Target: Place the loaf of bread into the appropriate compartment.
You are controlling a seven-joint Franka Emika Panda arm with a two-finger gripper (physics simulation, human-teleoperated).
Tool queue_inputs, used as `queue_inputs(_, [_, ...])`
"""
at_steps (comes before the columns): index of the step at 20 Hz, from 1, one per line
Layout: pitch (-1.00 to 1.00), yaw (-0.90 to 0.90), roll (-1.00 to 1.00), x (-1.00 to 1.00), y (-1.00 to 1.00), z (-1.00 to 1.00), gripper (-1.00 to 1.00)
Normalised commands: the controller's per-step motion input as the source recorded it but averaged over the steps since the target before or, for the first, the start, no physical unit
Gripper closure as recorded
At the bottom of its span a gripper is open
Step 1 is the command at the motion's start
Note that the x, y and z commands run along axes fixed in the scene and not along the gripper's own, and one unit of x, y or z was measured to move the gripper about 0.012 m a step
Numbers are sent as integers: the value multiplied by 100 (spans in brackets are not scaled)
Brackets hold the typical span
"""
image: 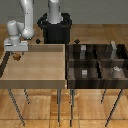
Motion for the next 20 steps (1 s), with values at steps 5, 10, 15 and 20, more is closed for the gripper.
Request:
queue_inputs(5, [0, 0, 0, 0, 0, -40, -100])
queue_inputs(10, [0, 0, 0, 0, 0, -100, -100])
queue_inputs(15, [0, 0, 0, 0, 0, -40, 100])
queue_inputs(20, [0, 0, 0, 0, 0, 0, 100])
